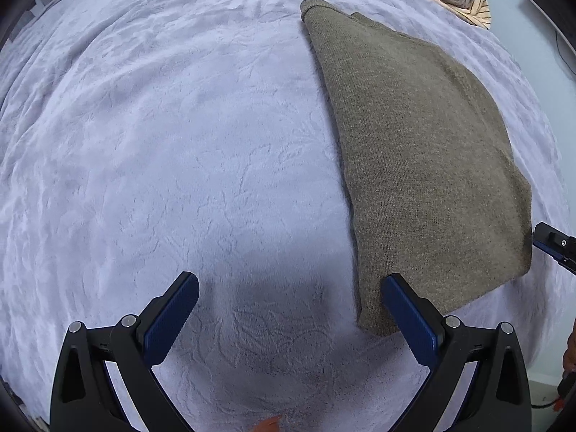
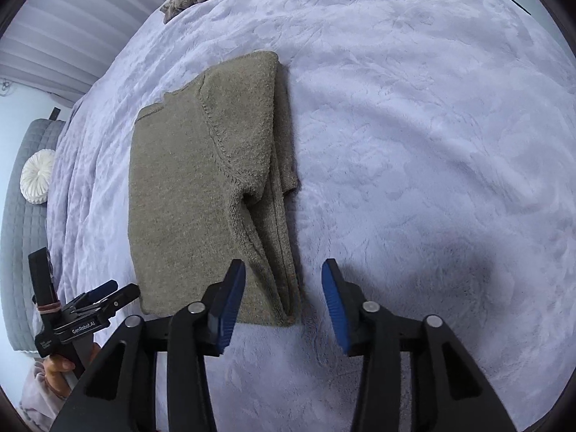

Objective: Fold small clothes

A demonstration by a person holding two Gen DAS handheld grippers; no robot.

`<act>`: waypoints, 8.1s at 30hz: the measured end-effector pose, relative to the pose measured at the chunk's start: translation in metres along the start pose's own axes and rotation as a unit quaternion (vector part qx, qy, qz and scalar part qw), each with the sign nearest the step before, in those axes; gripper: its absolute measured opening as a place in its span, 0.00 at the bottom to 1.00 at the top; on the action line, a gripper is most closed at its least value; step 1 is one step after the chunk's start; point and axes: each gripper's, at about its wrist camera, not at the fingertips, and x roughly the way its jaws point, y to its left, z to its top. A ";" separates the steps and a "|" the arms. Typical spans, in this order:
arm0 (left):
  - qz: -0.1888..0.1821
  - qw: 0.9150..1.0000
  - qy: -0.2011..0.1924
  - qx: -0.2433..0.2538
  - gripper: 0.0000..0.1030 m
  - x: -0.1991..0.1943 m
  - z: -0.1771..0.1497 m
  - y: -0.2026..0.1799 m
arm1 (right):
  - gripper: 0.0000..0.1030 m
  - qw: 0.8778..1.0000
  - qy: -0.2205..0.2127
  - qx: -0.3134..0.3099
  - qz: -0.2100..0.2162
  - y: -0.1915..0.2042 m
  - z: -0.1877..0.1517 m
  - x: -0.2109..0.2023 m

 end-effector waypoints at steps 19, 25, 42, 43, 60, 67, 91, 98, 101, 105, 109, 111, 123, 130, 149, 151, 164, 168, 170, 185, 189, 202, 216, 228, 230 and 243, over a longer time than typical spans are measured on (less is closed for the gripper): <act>-0.018 0.999 -0.017 -0.036 1.00 -0.008 0.049 0.004 | 0.49 0.999 0.002 0.010 0.046 -0.006 0.050 0.015; -0.044 0.997 -0.009 -0.056 1.00 -0.002 0.066 -0.005 | 0.49 0.998 0.014 0.015 0.064 -0.010 0.073 0.026; -0.031 0.998 -0.012 -0.052 1.00 0.013 0.094 -0.033 | 0.74 0.993 0.044 0.002 0.109 -0.020 0.098 0.044; -0.032 0.998 -0.014 -0.055 1.00 0.013 0.097 -0.033 | 0.74 0.993 0.047 0.001 0.110 -0.021 0.098 0.045; -0.177 0.983 0.034 -0.040 1.00 0.057 0.128 -0.035 | 0.74 0.970 0.129 -0.039 0.204 -0.014 0.121 0.093; -0.177 0.983 0.035 -0.023 1.00 0.075 0.132 -0.053 | 0.75 0.956 0.147 -0.063 0.246 0.009 0.131 0.121; -0.247 0.967 -0.055 -0.002 0.49 -0.070 0.076 0.001 | 0.32 0.928 0.123 0.012 0.352 0.095 0.082 0.055; -0.206 0.978 -0.039 -0.014 0.50 -0.091 0.007 0.045 | 0.32 0.919 0.162 -0.003 0.360 0.132 0.051 0.070; -0.191 0.981 -0.024 -0.038 0.50 -0.082 -0.024 0.068 | 0.32 0.916 0.188 -0.013 0.353 0.150 0.023 0.092; -0.164 0.983 -0.008 -0.086 0.50 -0.051 -0.055 0.096 | 0.32 0.927 0.211 -0.049 0.307 0.169 0.004 0.125; -0.096 0.989 -0.008 -0.116 0.67 -0.041 -0.072 0.121 | 0.37 0.954 0.194 -0.094 0.209 0.172 0.009 0.137; -0.055 0.989 -0.029 -0.132 0.78 -0.050 -0.078 0.133 | 0.45 0.965 0.178 -0.101 0.165 0.166 0.015 0.128; -0.031 0.995 -0.043 -0.082 0.78 -0.076 -0.097 0.110 | 0.26 0.978 0.088 -0.187 0.041 0.186 -0.016 0.052; -0.022 0.999 -0.014 -0.037 0.78 -0.049 -0.104 0.061 | 0.16 0.963 0.108 -0.247 0.016 0.204 -0.061 0.054; -0.007 0.998 0.047 -0.051 0.87 -0.030 -0.139 0.057 | 0.02 0.964 0.137 -0.223 -0.055 0.163 -0.086 0.098; -0.003 0.998 0.050 -0.048 0.87 -0.034 -0.141 0.056 | 0.02 0.964 0.142 -0.215 -0.057 0.164 -0.087 0.095; -0.006 0.997 0.060 -0.058 0.87 -0.061 -0.147 0.066 | 0.07 0.971 0.171 -0.158 -0.057 0.162 -0.085 0.083; -0.005 0.997 0.057 -0.060 0.87 -0.070 -0.144 0.072 | 0.07 0.970 0.174 -0.156 -0.066 0.164 -0.083 0.072; -0.002 0.997 0.056 -0.060 0.87 -0.075 -0.144 0.074 | 0.07 0.971 0.173 -0.151 -0.067 0.165 -0.083 0.067; 0.001 0.997 0.027 -0.071 0.92 -0.106 -0.124 0.081 | 0.23 0.980 0.127 -0.136 -0.069 0.185 -0.061 0.036; 0.012 0.997 0.012 -0.073 1.00 -0.116 -0.116 0.081 | 0.62 0.983 0.107 -0.140 -0.056 0.198 -0.054 0.026; 0.050 0.995 0.001 -0.091 1.00 -0.132 -0.109 0.075 | 0.89 0.978 0.078 -0.168 -0.097 0.226 -0.054 0.014; 0.055 0.996 0.005 -0.075 1.00 -0.133 -0.108 0.067 | 0.89 0.976 0.089 -0.163 -0.114 0.229 -0.061 0.013; 0.054 0.996 0.011 -0.073 1.00 -0.131 -0.106 0.068 | 0.89 0.975 0.088 -0.161 -0.125 0.229 -0.059 0.013; 0.054 0.996 0.012 -0.072 1.00 -0.131 -0.106 0.069 | 0.89 0.975 0.089 -0.162 -0.126 0.229 -0.059 0.013; 0.055 0.996 0.013 -0.070 1.00 -0.131 -0.106 0.068 | 0.89 0.975 0.089 -0.160 -0.126 0.228 -0.060 0.012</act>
